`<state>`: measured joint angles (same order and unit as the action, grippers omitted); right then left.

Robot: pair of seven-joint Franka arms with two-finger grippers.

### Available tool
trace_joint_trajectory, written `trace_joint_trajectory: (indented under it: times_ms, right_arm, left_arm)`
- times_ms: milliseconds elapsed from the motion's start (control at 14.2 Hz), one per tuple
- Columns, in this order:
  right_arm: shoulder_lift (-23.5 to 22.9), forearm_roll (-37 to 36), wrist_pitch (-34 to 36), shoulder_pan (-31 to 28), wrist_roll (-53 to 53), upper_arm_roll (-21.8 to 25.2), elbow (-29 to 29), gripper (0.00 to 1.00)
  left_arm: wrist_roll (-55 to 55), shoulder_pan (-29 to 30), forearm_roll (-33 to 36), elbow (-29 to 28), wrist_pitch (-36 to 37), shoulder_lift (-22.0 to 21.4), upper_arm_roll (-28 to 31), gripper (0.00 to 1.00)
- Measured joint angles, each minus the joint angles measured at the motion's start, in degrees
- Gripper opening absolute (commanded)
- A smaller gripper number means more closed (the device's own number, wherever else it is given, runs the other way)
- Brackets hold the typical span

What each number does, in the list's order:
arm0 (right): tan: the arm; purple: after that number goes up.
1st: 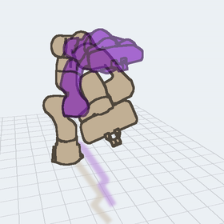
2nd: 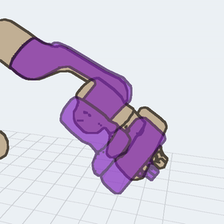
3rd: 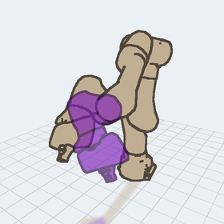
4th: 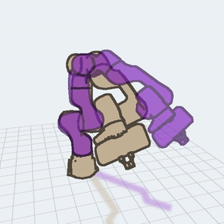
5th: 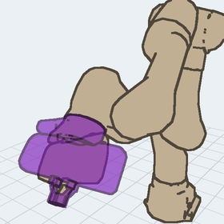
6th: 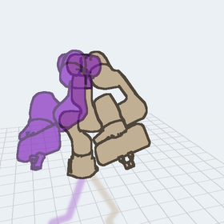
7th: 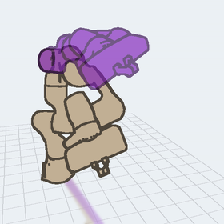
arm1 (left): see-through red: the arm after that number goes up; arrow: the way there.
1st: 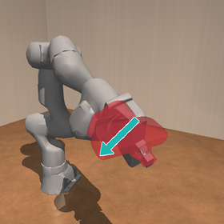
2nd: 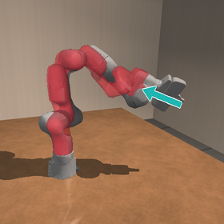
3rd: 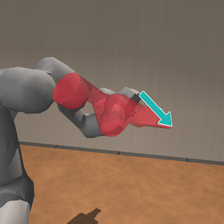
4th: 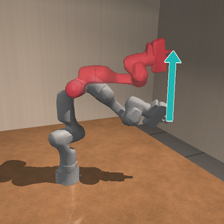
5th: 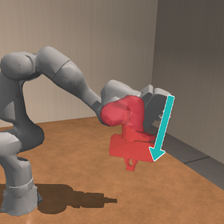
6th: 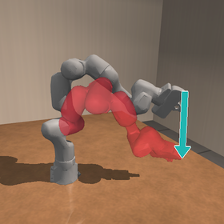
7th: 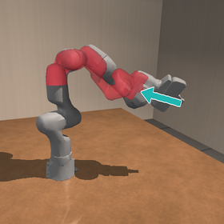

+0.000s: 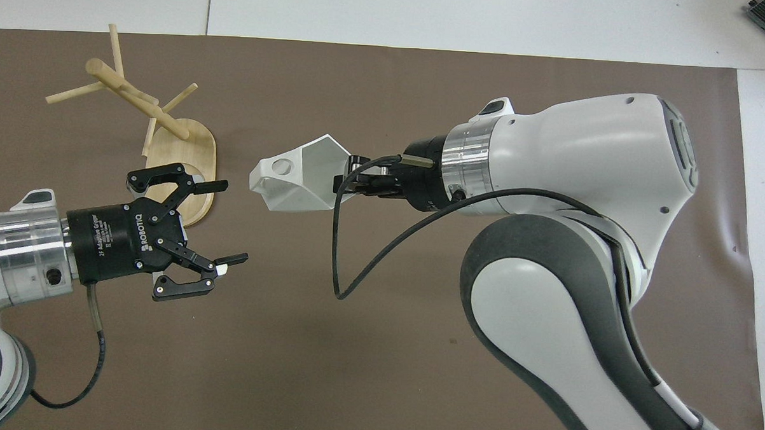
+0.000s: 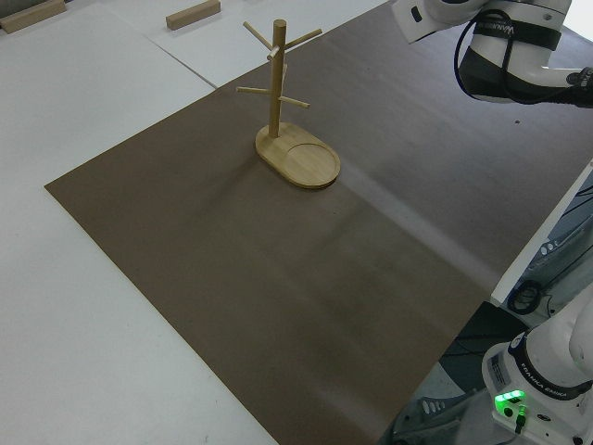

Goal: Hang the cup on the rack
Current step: 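Close the left gripper on the cup held by the right gripper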

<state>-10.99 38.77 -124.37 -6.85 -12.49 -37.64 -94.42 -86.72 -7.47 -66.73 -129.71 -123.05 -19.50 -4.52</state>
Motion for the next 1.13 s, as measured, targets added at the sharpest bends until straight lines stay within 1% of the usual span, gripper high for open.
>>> trace_joint_trajectory:
  times_ms: [422, 774, 1126]
  right_arm:
    - [0.0, -0.5, 0.2, 0.0, 0.0, -2.1, -0.2, 0.0]
    - [0.0, -0.6, 0.3, 0.0, 0.0, -2.1, -0.3, 0.0]
    - [0.0, -0.6, 0.3, 0.0, 0.0, -2.1, -0.3, 0.0]
  left_arm:
    - [1.1, 0.0, -2.5, -0.1, -3.2, 3.3, 0.0, 1.0]
    - [6.0, -0.3, -4.4, 0.0, -3.3, 3.6, 0.0, 1.0]
    - [6.9, -2.4, -4.7, 0.3, -3.5, 3.7, 0.0, 1.0]
